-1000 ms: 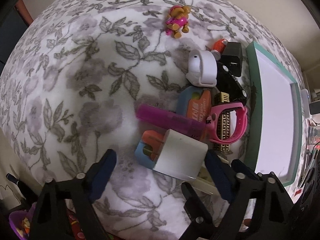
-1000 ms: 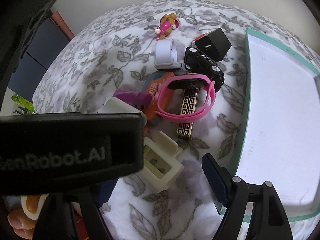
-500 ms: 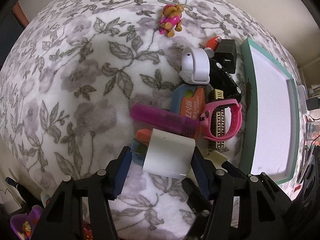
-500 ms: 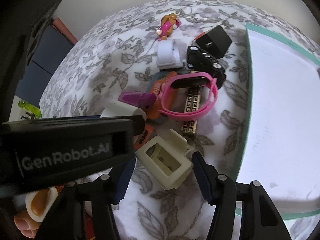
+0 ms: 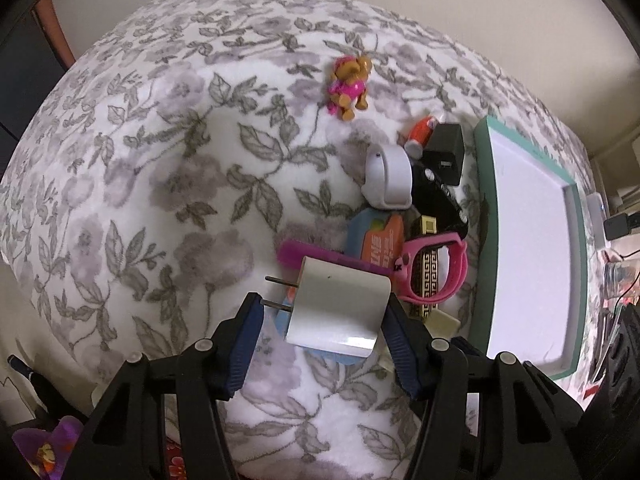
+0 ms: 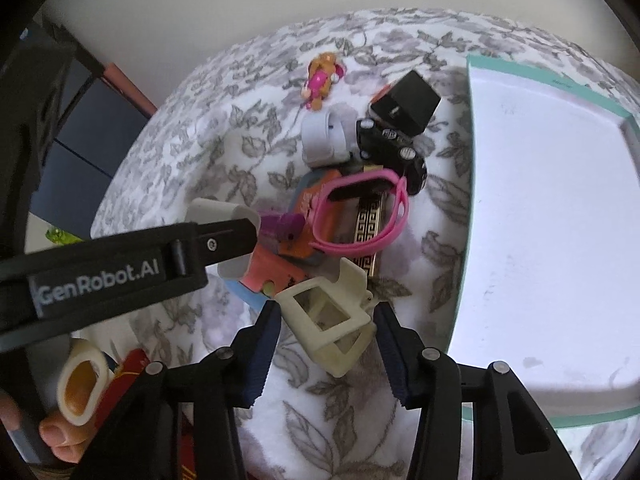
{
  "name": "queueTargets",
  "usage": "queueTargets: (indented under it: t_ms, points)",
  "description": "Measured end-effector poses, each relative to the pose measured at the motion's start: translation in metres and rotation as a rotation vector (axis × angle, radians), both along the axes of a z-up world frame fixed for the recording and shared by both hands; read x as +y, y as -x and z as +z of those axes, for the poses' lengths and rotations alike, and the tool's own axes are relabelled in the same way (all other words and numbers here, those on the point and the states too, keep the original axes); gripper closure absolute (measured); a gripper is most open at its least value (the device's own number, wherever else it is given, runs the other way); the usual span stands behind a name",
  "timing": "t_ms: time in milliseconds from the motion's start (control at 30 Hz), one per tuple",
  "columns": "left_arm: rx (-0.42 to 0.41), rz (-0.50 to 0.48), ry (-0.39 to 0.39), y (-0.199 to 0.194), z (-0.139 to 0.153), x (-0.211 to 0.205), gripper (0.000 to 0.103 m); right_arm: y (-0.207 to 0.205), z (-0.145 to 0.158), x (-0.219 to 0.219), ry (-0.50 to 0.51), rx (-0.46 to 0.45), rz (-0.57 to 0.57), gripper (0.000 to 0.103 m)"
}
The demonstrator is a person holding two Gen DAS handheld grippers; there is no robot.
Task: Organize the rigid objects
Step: 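Carry the charger into the tray and open the left tool while the right tool releases the holder there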
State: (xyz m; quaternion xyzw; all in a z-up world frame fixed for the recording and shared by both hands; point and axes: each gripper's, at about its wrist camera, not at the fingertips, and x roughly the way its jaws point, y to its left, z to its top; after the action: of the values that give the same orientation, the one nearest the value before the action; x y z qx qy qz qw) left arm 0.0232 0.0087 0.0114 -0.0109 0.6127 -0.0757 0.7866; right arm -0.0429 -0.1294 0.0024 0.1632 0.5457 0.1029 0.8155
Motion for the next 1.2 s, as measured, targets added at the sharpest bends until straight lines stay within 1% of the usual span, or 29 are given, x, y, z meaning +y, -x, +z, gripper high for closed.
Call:
queueTargets:
  t_ms: [133,200,333,433,533,700,767,833,933,1067,1133,1200]
  points:
    - [-0.06,-0.007,-0.022,0.004,0.009,-0.001,0.042,0.003,0.012,-0.009,-0.03,-0.028,-0.03,0.052]
    - [-0.078,-0.009,-0.007,0.003,0.013,-0.001,0.042,0.005,0.02,-0.017,-0.044,-0.043,-0.061,0.052]
    - [-0.121,-0.032,0.02,0.007,0.023,-0.006,0.042,0.011,0.042,-0.04,-0.025,-0.088,-0.145,0.052]
    - [-0.132,-0.063,0.051,0.008,0.028,-0.017,0.042,0.016,0.055,-0.067,-0.048,-0.107,-0.233,0.052]
    - [-0.134,-0.093,0.083,0.01,0.03,-0.029,0.042,0.023,0.064,-0.098,-0.049,-0.119,-0.325,0.052]
    - [-0.139,-0.16,0.096,0.016,0.033,-0.057,0.042,0.039,0.078,-0.149,0.005,-0.139,-0.459,0.052]
    - [-0.128,-0.184,0.108,0.019,0.032,-0.07,0.042,0.044,0.081,-0.166,0.032,-0.138,-0.508,0.052]
    - [-0.118,-0.217,0.124,0.022,0.03,-0.085,0.042,0.049,0.082,-0.181,0.045,-0.134,-0.548,0.052]
    - [-0.132,-0.252,0.097,0.026,0.029,-0.104,0.042,0.055,0.081,-0.203,0.024,-0.127,-0.601,0.052]
    - [-0.124,-0.281,0.108,0.026,0.025,-0.123,0.042,0.063,0.08,-0.228,0.065,-0.118,-0.662,0.052]
    - [-0.131,-0.294,0.099,0.026,0.023,-0.131,0.042,0.066,0.074,-0.233,0.063,-0.112,-0.675,0.052]
    - [-0.138,-0.304,0.084,0.026,0.021,-0.14,0.042,0.063,0.062,-0.237,0.044,-0.084,-0.683,0.052]
